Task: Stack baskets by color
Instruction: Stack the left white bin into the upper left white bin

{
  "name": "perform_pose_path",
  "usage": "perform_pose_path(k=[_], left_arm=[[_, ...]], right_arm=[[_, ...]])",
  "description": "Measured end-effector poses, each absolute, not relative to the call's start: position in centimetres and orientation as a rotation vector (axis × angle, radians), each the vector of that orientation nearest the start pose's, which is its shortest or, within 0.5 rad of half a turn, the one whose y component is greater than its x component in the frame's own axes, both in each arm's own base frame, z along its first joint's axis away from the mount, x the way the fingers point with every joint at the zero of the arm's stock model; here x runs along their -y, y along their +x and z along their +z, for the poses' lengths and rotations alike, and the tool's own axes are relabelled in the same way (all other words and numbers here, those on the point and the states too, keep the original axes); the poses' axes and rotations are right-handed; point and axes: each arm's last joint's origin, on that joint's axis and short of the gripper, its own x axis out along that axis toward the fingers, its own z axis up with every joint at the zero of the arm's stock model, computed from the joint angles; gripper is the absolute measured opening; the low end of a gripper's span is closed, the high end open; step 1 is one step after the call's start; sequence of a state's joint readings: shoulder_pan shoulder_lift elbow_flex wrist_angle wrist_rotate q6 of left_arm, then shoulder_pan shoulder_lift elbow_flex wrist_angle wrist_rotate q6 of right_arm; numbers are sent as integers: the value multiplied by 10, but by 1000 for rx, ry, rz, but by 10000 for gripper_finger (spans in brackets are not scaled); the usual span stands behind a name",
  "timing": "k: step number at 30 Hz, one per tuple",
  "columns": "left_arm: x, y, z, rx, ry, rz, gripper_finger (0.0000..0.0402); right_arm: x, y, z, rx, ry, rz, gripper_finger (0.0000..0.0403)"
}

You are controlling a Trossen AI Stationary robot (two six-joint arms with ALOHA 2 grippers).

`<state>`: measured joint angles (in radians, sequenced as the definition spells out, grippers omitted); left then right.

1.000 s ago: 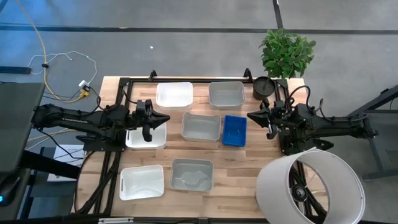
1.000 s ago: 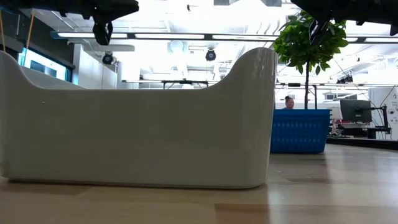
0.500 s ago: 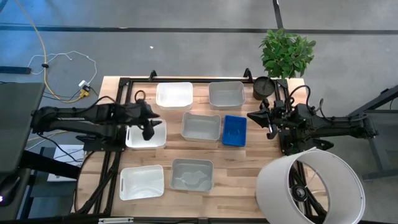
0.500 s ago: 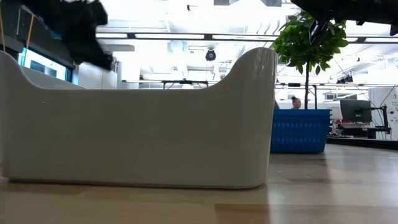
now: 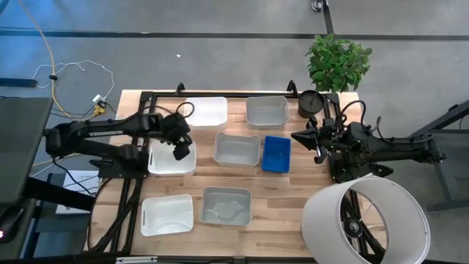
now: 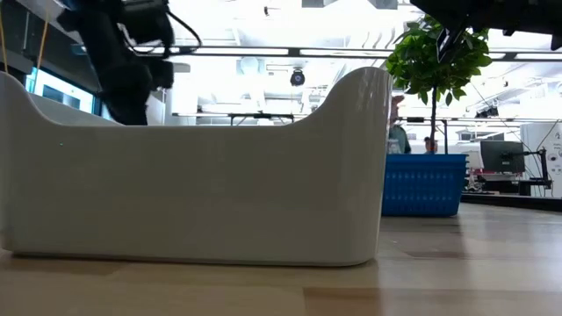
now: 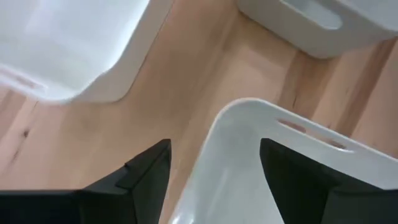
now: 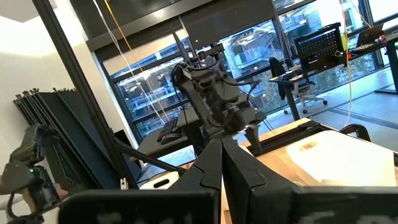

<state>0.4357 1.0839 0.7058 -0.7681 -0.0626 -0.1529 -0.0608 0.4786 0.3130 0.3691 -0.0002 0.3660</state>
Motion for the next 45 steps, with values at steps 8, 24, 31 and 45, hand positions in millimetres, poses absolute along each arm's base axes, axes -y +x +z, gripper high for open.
perform_pose_path(k=[8,24,31,45], left_arm=[[-91,182,196,-1326,-108,346,219],[-95,189,173,-1484,-24,223,13],[-94,189,174,-1480,-34,198,3],[-107,218,274,-1320,61,168,0]], right_arm=[[8,132,263,205,359,-24,0],[8,132,261,191,359,-27,0],[8,132,261,189,359,-27,0],[8,132,260,178,360,-29,0]])
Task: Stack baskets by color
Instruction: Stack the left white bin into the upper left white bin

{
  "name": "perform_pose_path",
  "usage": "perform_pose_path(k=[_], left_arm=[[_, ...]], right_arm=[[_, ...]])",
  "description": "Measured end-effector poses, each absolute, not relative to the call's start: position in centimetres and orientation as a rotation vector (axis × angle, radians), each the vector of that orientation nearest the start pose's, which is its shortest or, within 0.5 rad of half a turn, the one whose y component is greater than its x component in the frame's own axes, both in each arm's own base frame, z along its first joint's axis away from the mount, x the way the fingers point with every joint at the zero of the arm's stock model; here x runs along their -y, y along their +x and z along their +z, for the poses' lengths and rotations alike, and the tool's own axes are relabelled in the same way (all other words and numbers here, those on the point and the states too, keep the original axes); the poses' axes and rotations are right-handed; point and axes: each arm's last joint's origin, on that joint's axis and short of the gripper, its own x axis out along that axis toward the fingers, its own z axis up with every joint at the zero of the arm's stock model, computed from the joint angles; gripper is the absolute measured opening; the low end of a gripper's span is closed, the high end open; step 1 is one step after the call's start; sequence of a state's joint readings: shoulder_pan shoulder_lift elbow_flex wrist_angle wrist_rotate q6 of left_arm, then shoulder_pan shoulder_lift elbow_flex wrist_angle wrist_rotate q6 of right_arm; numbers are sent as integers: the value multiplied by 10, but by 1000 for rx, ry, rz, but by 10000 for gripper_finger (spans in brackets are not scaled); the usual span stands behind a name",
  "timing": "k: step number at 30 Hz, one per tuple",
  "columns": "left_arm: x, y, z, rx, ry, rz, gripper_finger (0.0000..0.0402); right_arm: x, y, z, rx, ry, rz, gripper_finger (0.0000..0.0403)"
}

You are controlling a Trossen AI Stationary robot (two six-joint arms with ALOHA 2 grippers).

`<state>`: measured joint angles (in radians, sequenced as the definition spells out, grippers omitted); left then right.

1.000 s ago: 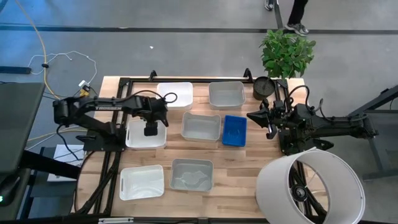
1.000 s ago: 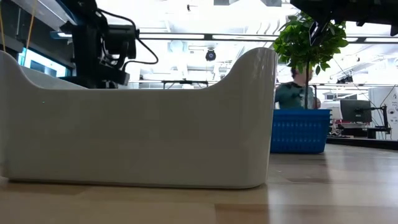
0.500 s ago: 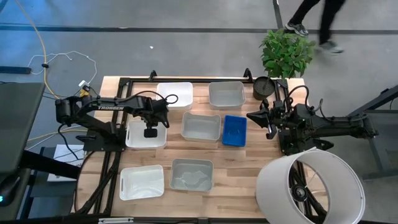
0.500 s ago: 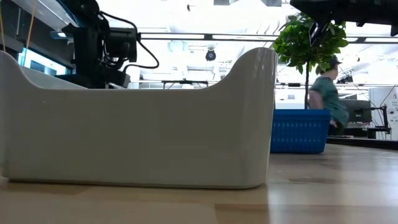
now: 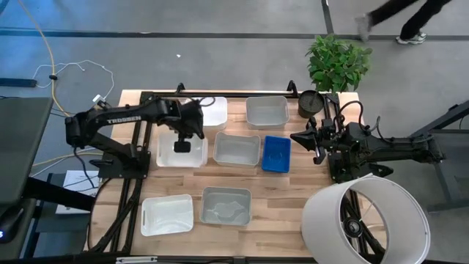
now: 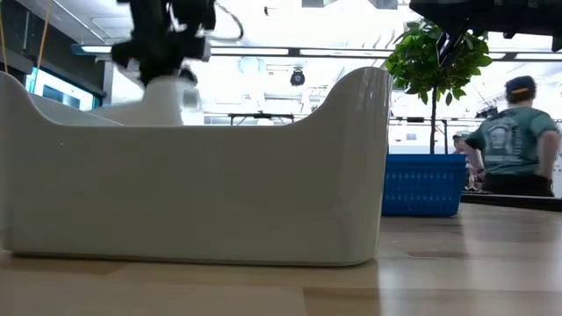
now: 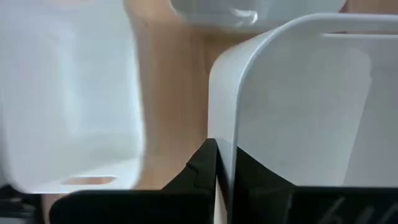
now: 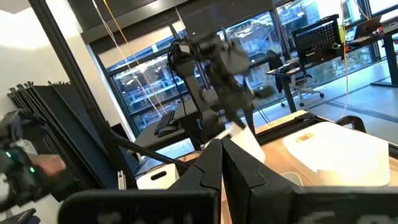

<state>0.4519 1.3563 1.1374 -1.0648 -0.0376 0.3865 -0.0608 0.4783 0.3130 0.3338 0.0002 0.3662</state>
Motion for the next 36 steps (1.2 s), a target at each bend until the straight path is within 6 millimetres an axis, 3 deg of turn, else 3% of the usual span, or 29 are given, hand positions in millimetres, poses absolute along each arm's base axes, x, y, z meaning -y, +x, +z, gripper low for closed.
perform_pose_path(k=[6,10,15,20,25,29,36], left_arm=[[-109,220,331,-1232,99,209,0],[-112,219,361,-1195,233,289,0],[-143,231,381,-1233,354,387,0],[-195,252,382,-1294,351,430,0],[-237,279,370,-1315,354,449,0],[-251,293,349,-1381,329,412,0],[-260,295,324,-1475,260,345,0]], right_arm=[[8,132,260,177,360,-30,0],[8,132,260,176,355,-30,0],[9,132,260,180,355,-48,0],[9,132,260,180,365,-46,0],[9,132,260,180,380,-44,0],[9,132,260,180,380,-44,0],[9,132,259,167,372,-46,0]])
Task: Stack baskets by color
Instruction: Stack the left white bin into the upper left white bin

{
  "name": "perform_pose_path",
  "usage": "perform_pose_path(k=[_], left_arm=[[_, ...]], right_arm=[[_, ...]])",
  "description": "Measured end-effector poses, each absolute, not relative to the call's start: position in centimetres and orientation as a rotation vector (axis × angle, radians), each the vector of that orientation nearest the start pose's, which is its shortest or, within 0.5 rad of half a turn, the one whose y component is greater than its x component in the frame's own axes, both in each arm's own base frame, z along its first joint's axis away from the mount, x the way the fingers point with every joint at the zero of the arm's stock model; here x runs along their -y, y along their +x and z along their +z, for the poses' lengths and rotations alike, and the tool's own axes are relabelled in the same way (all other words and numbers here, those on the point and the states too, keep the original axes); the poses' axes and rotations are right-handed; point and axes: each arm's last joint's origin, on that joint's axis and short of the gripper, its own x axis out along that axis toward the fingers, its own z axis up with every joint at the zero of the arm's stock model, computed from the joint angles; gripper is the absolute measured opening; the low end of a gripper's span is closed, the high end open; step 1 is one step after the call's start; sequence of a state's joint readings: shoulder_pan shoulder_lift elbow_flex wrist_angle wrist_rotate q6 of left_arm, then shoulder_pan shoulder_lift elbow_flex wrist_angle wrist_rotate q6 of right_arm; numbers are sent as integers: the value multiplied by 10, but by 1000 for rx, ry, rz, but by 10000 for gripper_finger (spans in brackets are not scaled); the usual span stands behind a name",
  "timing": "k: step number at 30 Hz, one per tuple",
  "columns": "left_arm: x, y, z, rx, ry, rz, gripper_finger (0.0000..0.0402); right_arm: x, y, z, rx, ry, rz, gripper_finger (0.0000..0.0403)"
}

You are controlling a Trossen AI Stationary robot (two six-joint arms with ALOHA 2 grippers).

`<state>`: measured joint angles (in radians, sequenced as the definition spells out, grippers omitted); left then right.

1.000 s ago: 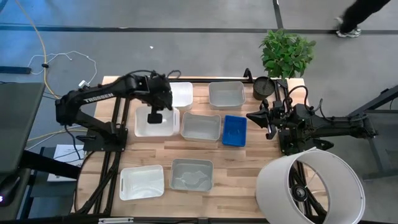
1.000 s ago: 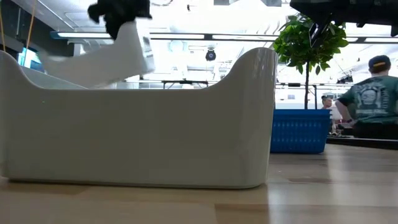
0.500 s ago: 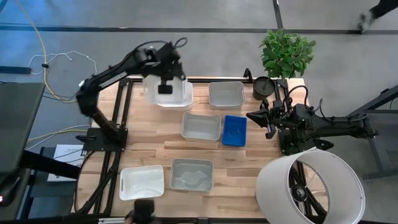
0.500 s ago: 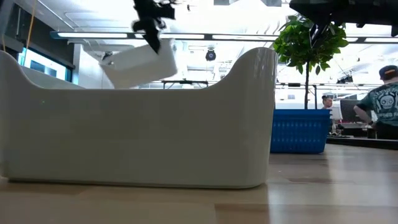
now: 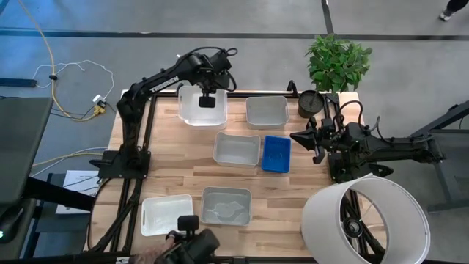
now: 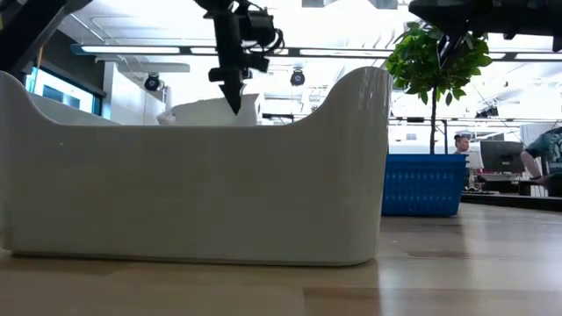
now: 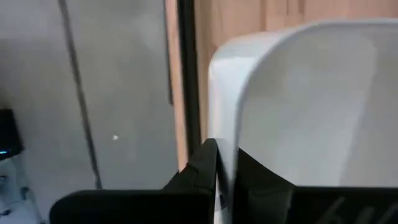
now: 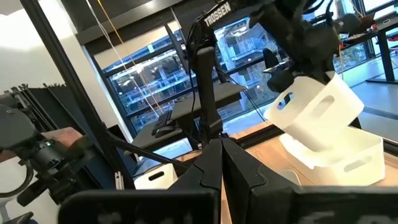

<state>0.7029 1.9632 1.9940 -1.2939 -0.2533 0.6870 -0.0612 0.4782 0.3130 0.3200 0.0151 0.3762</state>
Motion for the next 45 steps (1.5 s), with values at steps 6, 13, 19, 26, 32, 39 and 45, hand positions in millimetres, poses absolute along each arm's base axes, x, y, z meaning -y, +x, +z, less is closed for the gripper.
perform_pose_path(k=[6,13,19,26,32,39,45], left_arm=[[-269,296,310,-1500,204,337,0],[-275,298,298,-1523,175,314,0],[-278,297,290,-1553,156,301,0],[-285,295,276,-1603,109,281,0],[-284,297,274,-1560,53,226,0],[-282,296,274,-1573,44,203,0],[-283,296,262,-1650,17,196,0]], right_arm=[[9,133,256,134,374,-52,0],[8,133,255,126,374,-48,0],[8,133,255,125,382,-41,0],[8,133,255,124,392,-29,0],[8,133,255,123,392,-26,0],[8,133,255,123,388,-26,0],[8,133,255,123,388,-26,0]])
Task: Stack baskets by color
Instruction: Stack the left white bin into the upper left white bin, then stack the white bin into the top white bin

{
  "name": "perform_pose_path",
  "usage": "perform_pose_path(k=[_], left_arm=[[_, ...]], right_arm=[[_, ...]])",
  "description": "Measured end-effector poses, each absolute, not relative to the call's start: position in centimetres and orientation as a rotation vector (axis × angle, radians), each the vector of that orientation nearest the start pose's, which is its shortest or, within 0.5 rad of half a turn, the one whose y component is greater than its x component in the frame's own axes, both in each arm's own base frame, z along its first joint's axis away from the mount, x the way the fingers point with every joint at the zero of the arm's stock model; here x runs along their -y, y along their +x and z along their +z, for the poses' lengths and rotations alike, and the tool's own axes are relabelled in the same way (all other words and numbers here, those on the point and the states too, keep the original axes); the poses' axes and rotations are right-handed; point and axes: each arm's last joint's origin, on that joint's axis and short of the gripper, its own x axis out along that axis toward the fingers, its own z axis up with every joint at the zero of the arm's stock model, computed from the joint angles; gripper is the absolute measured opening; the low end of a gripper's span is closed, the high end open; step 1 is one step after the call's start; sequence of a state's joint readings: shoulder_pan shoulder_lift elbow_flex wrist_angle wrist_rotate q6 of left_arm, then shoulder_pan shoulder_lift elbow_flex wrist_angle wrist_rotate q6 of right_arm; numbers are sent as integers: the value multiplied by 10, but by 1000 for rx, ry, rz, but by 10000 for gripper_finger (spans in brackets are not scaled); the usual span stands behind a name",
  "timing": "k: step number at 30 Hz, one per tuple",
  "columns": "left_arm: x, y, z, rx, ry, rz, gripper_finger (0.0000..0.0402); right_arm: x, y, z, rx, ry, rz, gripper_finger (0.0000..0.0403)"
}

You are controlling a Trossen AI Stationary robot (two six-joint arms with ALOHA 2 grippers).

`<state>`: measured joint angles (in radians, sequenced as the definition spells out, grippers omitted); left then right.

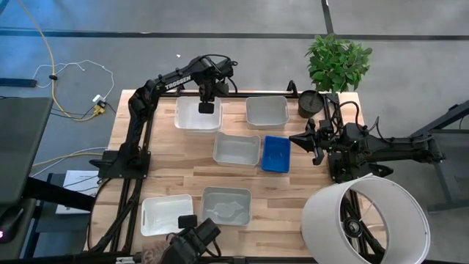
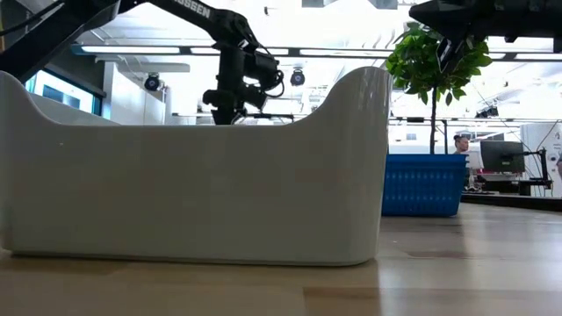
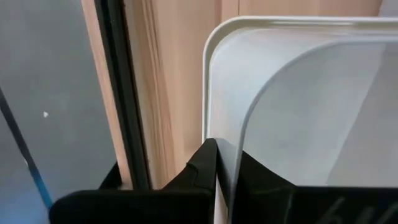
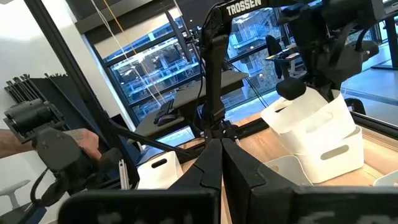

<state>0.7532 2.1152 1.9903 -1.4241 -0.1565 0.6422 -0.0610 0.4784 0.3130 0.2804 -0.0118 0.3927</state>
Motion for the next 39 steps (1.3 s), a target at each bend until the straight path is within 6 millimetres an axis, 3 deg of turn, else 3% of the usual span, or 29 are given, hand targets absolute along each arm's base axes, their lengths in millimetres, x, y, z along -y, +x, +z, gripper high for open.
perform_pose_path(k=[7,12,16,23,30,33,36,39], left_arm=[[-286,301,248,-1670,-8,175,0],[-290,305,248,-1613,-40,271,11],[-290,305,249,-1607,-41,277,56],[-287,306,254,-1606,-72,309,173],[-291,303,316,-1389,-141,497,240],[-291,286,350,-1221,-274,626,240],[-284,269,378,-1023,-388,607,229],[-266,254,402,-839,-393,575,216]], right_arm=[[8,133,255,123,381,-26,0],[8,133,255,121,379,-20,0],[7,133,255,119,378,-14,0],[7,133,254,109,378,3,0],[7,133,254,109,378,3,0],[7,133,254,111,378,3,0],[7,133,255,114,363,3,0],[7,133,256,130,337,4,0]])
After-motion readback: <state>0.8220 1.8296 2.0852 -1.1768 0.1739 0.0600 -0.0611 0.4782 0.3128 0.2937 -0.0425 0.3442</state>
